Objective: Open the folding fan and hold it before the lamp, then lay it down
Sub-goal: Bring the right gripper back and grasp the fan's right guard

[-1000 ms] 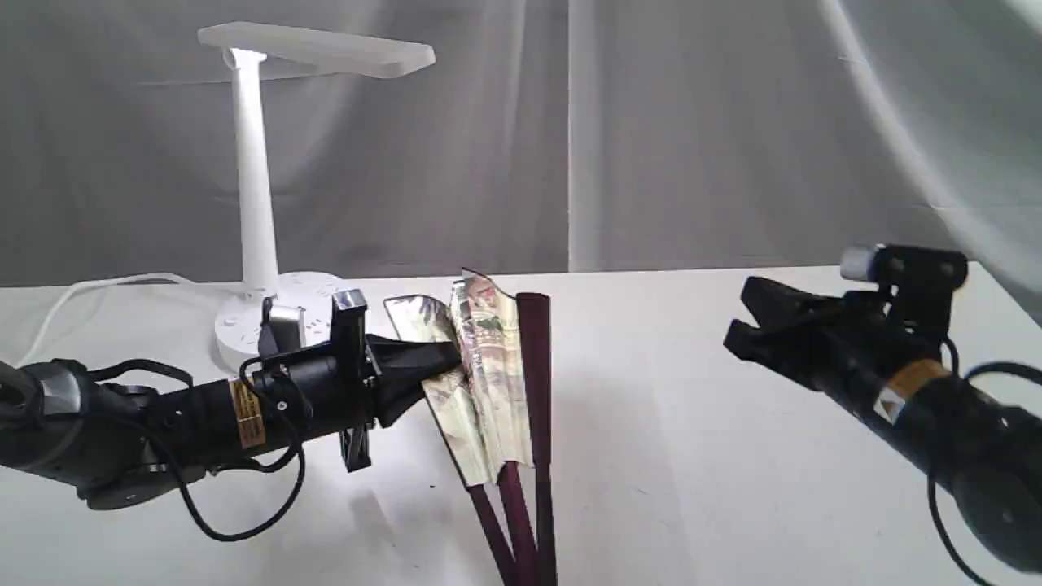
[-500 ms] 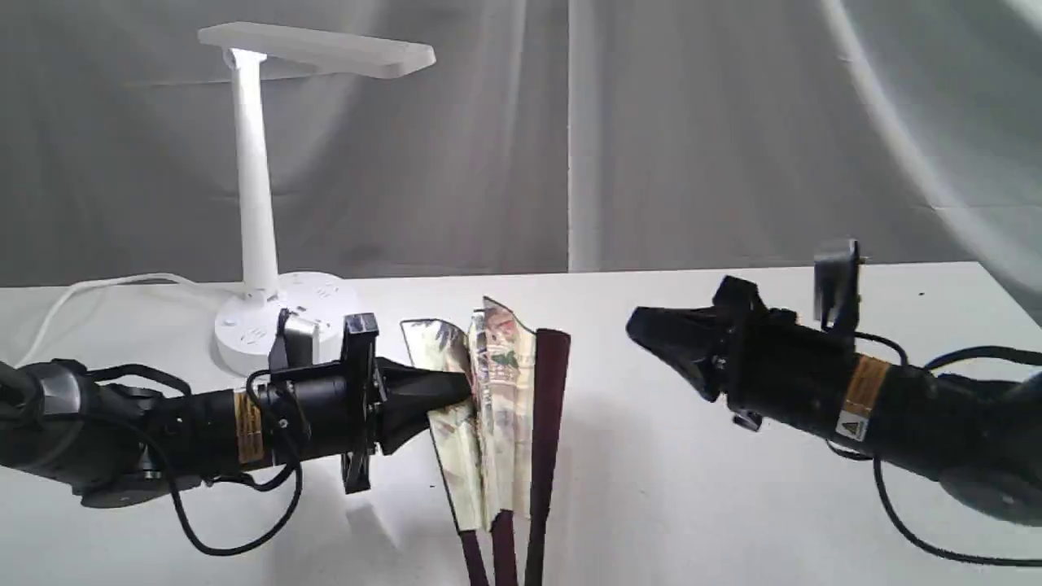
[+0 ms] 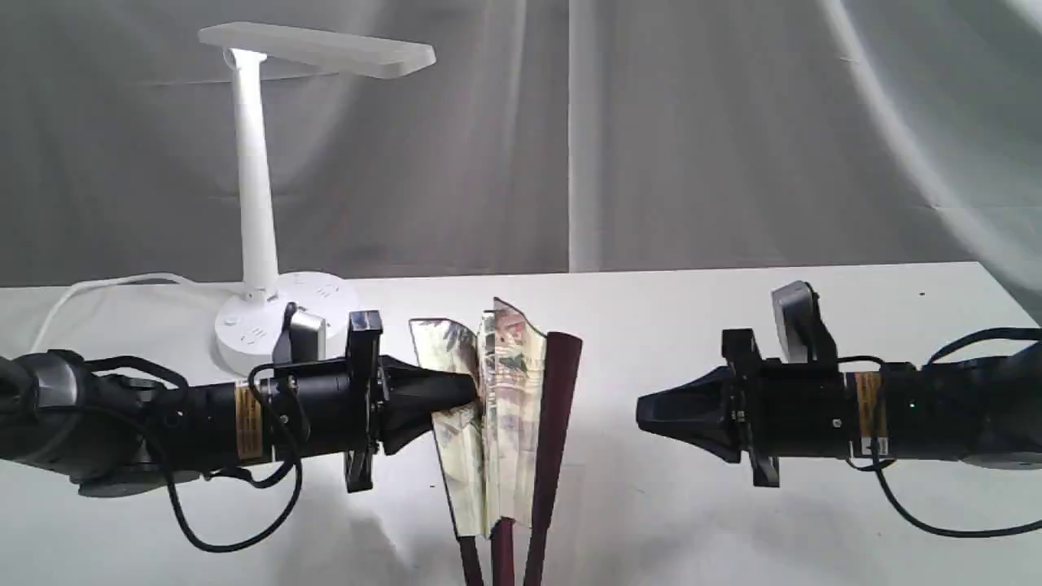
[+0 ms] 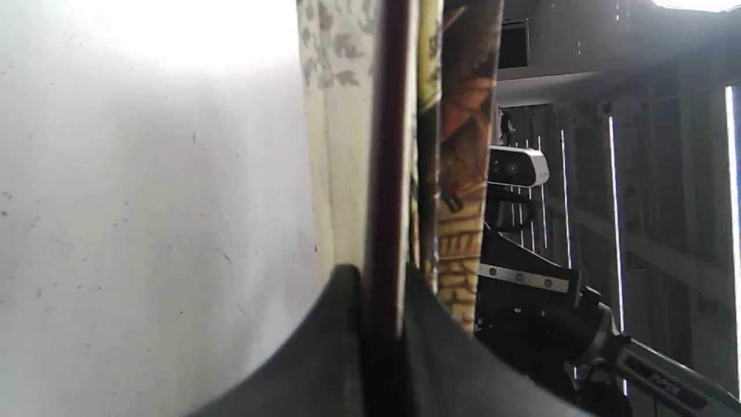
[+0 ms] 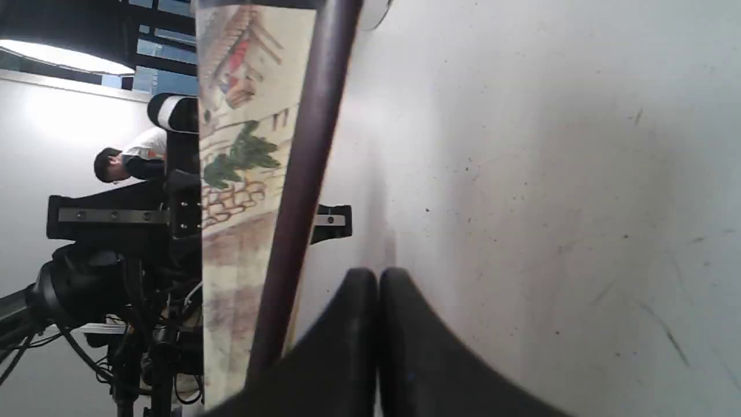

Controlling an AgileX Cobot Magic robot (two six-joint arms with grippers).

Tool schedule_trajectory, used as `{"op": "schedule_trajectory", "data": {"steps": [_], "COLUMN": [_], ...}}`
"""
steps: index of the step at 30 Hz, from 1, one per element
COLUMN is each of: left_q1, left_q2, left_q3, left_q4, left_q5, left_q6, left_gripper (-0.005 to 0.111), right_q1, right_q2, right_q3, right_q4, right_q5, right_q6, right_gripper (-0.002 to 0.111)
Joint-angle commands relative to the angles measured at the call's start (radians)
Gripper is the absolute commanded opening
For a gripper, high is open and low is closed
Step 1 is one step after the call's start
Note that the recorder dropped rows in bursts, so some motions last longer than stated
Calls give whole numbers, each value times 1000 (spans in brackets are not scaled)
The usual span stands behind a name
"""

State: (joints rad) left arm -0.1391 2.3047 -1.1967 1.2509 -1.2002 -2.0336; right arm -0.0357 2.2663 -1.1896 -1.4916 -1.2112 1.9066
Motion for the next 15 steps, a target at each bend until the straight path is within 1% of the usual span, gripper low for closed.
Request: {"op": "schedule_trajectory", "data": {"steps": [1, 2, 5, 6, 10, 12, 15], "left_q1": [-25, -35, -61, -69, -70, -70, -70], "left_q2": [-15, -15, -15, -15, -15, -15, -15], "left_q3": [-1, -1, -1, -1, -1, -1, -1], "left_q4": [-52, -74, -125, -139, -149, -145, -150], "left_q5": [-21, -21, -21, -21, -21, -21, -21], "left_q6": [-33, -33, -33, -33, -31, -31, -29], "left_gripper": [0, 0, 0, 0, 0, 0, 0], "right_q1": [26, 30, 37, 37, 37, 37, 37], "right_q2": [-5, -5, -5, -5, -5, -5, -5], "right_q3": [-6, -6, -23, -30, -35, -35, -35], "right_q4": [24, 36, 35, 26, 30, 35, 41], "right_q5": [-10, -10, -10, -10, -10, -10, -10], "right_q6": [19, 30, 70, 88, 123, 125, 125], "right_gripper": [2, 4, 18, 26, 47, 52, 53]}}
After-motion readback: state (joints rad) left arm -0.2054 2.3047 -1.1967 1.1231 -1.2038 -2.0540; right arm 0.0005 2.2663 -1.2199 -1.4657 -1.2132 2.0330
